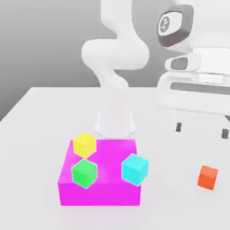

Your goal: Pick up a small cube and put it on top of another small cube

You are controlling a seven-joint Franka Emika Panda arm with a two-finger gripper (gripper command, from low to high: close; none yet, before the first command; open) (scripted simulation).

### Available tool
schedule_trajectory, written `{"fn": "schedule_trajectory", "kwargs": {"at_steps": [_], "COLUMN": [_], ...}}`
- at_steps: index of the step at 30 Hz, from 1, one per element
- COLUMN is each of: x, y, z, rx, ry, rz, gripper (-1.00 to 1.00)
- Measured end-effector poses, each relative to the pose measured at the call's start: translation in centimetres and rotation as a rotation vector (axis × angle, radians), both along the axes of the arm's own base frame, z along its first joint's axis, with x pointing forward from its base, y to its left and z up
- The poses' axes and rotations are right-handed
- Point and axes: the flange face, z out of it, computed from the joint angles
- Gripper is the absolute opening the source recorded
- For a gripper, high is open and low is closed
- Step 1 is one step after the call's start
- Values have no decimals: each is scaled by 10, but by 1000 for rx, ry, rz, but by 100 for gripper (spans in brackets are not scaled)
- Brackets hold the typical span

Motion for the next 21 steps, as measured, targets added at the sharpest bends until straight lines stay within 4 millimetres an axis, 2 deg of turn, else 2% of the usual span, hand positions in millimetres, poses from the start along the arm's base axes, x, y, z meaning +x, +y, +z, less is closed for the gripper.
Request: {"fn": "schedule_trajectory", "kwargs": {"at_steps": [4, 11, 18, 19, 21], "x": [-32, -97, -105, -105, -105], "y": [38, 79, 86, 85, 85], "z": [-57, -137, -196, -205, -205], "rx": [31, 97, 109, 107, 107], "ry": [85, 243, 262, 262, 262], "rz": [-30, -129, -142, -141, -141], "gripper": [0, 0, 0, -100, -100]}}
